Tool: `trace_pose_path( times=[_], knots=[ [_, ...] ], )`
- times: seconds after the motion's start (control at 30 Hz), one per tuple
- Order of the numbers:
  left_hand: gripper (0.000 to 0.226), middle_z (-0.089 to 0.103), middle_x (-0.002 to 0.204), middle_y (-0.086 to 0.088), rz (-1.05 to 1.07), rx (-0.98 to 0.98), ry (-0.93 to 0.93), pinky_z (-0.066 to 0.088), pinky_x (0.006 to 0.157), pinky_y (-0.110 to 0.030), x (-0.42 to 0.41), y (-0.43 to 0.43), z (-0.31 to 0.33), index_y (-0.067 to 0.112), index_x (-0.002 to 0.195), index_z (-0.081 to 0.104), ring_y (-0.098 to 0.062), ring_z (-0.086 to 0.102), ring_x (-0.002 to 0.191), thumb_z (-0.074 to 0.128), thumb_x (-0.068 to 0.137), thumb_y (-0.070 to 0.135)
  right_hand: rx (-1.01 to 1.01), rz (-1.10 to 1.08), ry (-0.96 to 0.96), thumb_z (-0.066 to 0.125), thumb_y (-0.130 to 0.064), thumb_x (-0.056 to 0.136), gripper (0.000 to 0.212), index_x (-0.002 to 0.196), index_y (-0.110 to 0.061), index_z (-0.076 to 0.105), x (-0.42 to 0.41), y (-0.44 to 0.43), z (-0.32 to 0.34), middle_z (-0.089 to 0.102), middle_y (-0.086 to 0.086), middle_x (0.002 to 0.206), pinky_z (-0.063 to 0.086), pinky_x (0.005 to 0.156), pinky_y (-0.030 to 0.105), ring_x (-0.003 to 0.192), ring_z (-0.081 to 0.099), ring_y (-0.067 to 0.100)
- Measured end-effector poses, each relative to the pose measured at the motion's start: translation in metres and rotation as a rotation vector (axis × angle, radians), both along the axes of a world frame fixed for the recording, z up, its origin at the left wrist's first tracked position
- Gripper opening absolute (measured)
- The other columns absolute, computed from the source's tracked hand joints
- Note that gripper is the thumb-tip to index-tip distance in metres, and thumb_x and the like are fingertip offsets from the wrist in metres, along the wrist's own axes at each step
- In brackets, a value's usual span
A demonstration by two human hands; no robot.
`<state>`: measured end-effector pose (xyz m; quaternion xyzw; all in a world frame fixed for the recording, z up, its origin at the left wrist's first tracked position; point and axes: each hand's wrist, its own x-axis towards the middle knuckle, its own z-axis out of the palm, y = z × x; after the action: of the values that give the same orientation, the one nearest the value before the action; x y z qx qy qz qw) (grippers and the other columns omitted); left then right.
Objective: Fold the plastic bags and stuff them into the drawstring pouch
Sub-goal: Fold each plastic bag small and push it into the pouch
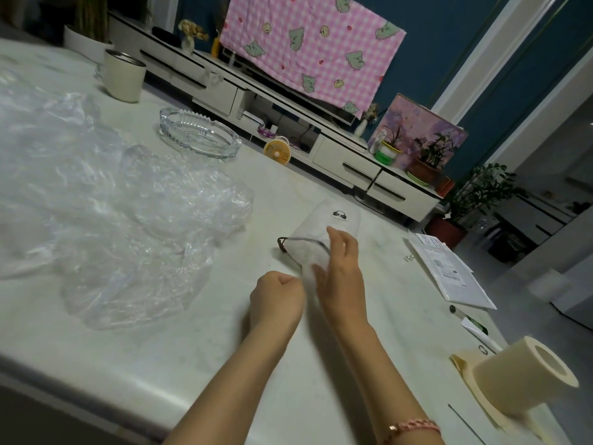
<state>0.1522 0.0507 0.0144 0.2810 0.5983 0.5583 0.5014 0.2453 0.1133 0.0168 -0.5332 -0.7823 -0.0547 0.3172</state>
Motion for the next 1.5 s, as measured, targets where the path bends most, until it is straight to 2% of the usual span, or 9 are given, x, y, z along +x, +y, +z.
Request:
trace_pose_path(
  times=[0.13, 0.27, 0.4, 0.63, 0.87, 0.97, 1.23, 1.4, 1.5],
  knots=[
    [0.021, 0.061, 0.105, -0.001, 0.062, 0.043, 0.305, 0.044, 0.08, -0.029, -0.004, 0.002, -0.002, 0.016, 0.1, 0.062, -0.023, 0.056, 0.099, 0.044, 0.09, 0.009, 0.243, -0.078, -0.199, 0.067, 0.014, 0.055, 0.046, 0.099, 0.0, 0.066, 0.002, 0.019, 0.002, 0.062, 0.012, 0.07, 0.044, 0.051, 0.03, 0.056, 0.056, 0.033],
    [0.04, 0.043, 0.131, -0.002, 0.018, 0.187, 0.695, 0.036, 0.093, -0.029, -0.008, 0.003, -0.001, 0.022, 0.132, 0.045, -0.021, 0.041, 0.12, 0.049, 0.093, 0.017, -0.032, -0.003, 0.06, 0.06, 0.006, 0.079, 0.032, 0.107, -0.009, 0.063, 0.022, 0.006, 0.019, 0.063, -0.001, 0.081, 0.042, 0.07, 0.03, 0.078, 0.055, 0.02],
    [0.06, 0.011, 0.156, -0.003, -0.163, 0.234, 0.965, 0.017, 0.111, -0.031, -0.002, 0.005, -0.003, 0.027, 0.149, 0.015, -0.02, 0.013, 0.141, 0.042, 0.096, 0.022, -0.098, 0.205, 0.144, 0.069, 0.003, 0.078, 0.025, 0.097, -0.012, 0.065, 0.037, -0.025, 0.033, 0.061, -0.007, 0.08, 0.037, 0.064, 0.007, 0.068, 0.052, -0.004],
    [0.052, 0.0, 0.159, -0.001, -0.315, 0.266, 0.762, 0.025, 0.11, -0.032, 0.016, 0.002, 0.001, 0.028, 0.15, 0.013, -0.023, 0.019, 0.142, 0.029, 0.101, 0.023, 0.316, -0.14, 0.355, 0.071, 0.0, 0.079, 0.023, 0.079, -0.011, 0.051, 0.035, -0.056, 0.004, 0.048, 0.0, 0.075, 0.033, 0.06, 0.007, 0.064, 0.038, 0.006],
    [0.05, 0.004, 0.159, 0.0, -0.349, 0.298, 0.679, 0.022, 0.111, -0.028, 0.018, 0.0, -0.002, 0.03, 0.15, 0.014, -0.02, 0.022, 0.142, 0.028, 0.102, 0.023, -0.109, 0.121, 0.622, 0.042, -0.007, 0.09, 0.02, 0.084, -0.02, 0.056, 0.007, -0.067, -0.012, 0.06, -0.008, 0.085, 0.039, 0.075, 0.008, 0.082, 0.054, -0.003],
    [0.05, 0.006, 0.159, 0.002, -0.375, 0.308, 0.618, 0.02, 0.109, -0.022, 0.015, 0.002, -0.006, 0.031, 0.149, 0.017, -0.018, 0.024, 0.142, 0.028, 0.102, 0.018, -0.47, 0.228, 0.643, 0.036, 0.003, 0.089, 0.034, 0.106, -0.021, 0.055, 0.009, -0.061, -0.004, 0.062, -0.001, 0.112, 0.041, 0.097, 0.019, 0.108, 0.056, 0.008],
    [0.049, 0.024, 0.155, -0.003, -0.388, 0.279, 0.608, 0.024, 0.112, -0.028, 0.016, 0.01, -0.012, 0.024, 0.149, 0.025, -0.021, 0.028, 0.14, 0.03, 0.1, 0.016, -0.865, -0.003, 0.432, 0.039, -0.001, 0.097, 0.033, 0.127, 0.006, 0.05, 0.015, -0.026, 0.024, 0.056, 0.016, 0.125, 0.041, 0.089, 0.023, 0.118, 0.052, 0.026],
    [0.044, 0.044, 0.138, -0.007, -0.34, 0.195, 0.588, 0.033, 0.099, -0.028, 0.015, 0.011, -0.005, 0.016, 0.139, 0.036, -0.024, 0.039, 0.128, 0.041, 0.096, 0.013, -0.684, -0.068, 0.038, 0.043, -0.004, 0.095, 0.023, 0.089, 0.001, 0.065, 0.015, -0.002, 0.024, 0.061, 0.014, 0.087, 0.04, 0.074, 0.028, 0.087, 0.056, 0.025],
    [0.035, 0.054, 0.127, -0.007, -0.311, 0.191, 0.602, 0.041, 0.095, -0.033, 0.017, 0.015, -0.003, 0.02, 0.126, 0.051, -0.027, 0.048, 0.116, 0.044, 0.092, 0.015, -0.61, -0.06, -0.082, 0.046, -0.012, 0.096, 0.032, 0.064, -0.014, 0.046, 0.026, -0.019, 0.032, 0.049, -0.001, 0.069, 0.032, 0.067, 0.023, 0.068, 0.047, 0.015]
  ],
)
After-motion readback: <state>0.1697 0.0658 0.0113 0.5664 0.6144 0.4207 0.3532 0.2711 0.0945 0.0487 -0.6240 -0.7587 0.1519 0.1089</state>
